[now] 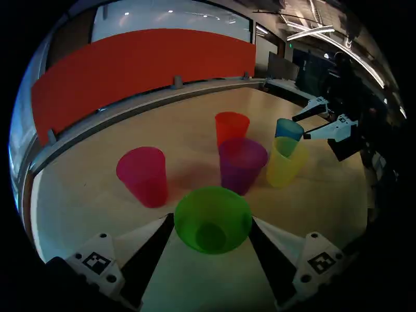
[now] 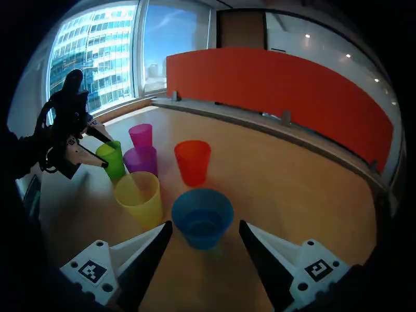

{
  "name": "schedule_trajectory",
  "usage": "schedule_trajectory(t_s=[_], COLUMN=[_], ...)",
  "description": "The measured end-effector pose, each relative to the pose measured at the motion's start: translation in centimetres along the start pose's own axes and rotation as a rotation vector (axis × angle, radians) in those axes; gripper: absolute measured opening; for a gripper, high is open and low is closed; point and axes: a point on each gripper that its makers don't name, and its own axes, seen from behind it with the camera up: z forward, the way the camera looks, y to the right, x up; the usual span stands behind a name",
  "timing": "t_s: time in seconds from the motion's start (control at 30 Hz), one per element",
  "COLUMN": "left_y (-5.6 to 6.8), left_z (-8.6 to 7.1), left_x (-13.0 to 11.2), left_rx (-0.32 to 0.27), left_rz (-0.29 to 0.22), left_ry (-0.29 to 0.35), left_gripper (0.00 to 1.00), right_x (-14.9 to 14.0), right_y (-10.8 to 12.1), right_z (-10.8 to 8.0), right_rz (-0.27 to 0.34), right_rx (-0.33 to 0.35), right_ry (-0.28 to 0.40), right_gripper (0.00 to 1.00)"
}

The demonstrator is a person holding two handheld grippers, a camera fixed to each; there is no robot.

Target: Pour water

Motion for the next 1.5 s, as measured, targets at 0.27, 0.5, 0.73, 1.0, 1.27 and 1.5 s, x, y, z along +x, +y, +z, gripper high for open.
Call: schedule_trajectory(t_s=[0.27, 0.5, 0.73, 1.0, 1.27, 1.5], left_y=[-0.3, -0.2, 0.0, 0.1, 0.2, 0.4], left_z=[0.1, 0.0, 0.1, -0.1, -0.2, -1.1], left_x=[0.0, 0.0, 0.1, 0.0, 0.1, 0.9], left_rx=[0.0, 0.004, 0.007, 0.01, 0.011, 0.01], left_rz=[-0.009, 0.004, 0.008, 0.015, 0.012, 0.013], left_ry=[0.003, -0.001, 0.0, -0.001, 0.009, 0.04], left_gripper=[0.88, 0.88, 0.88, 0.88, 0.88, 0.88], right_x=[-0.3, -0.8, -0.4, -0.1, -0.3, 0.1], right_y=[0.0, 0.0, -0.5, -0.6, -0.3, -0.5], right_z=[0.3, 1.1, 2.5, 4.0, 4.0, 3.1], right_rz=[0.001, -0.003, -0.01, -0.017, -0.026, -0.028], right_rx=[0.0, 0.002, 0.015, 0.014, 0.002, -0.004], right_ry=[-0.007, -0.016, -0.014, -0.014, -0.02, -0.012], right_gripper=[0.99, 0.99, 1.0, 0.99, 0.92, 0.91])
